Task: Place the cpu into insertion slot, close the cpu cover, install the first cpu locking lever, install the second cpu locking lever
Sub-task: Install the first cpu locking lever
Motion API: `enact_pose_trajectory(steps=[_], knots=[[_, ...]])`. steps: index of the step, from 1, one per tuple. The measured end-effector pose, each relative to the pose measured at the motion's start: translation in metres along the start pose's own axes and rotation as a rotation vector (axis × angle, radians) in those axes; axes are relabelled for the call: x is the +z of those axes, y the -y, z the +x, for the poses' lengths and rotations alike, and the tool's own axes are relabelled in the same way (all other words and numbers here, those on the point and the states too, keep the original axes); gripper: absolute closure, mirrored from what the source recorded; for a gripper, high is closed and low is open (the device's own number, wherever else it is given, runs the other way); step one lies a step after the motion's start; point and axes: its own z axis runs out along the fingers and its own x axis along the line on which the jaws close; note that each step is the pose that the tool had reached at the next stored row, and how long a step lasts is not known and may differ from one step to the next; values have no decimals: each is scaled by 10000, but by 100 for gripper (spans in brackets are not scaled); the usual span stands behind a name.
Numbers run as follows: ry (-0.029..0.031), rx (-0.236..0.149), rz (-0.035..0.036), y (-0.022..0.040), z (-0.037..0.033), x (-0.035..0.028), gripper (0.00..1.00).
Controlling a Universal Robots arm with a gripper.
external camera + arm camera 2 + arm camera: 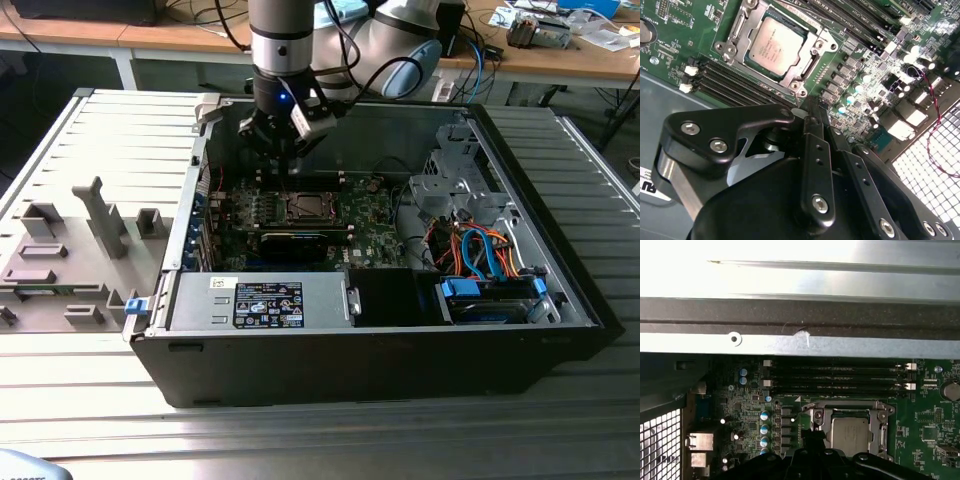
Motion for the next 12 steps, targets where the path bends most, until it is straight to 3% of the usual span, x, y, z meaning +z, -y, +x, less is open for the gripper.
enact_pose_trajectory(steps=[12], knots=[[0, -1, -1, -36, 29, 0, 89]])
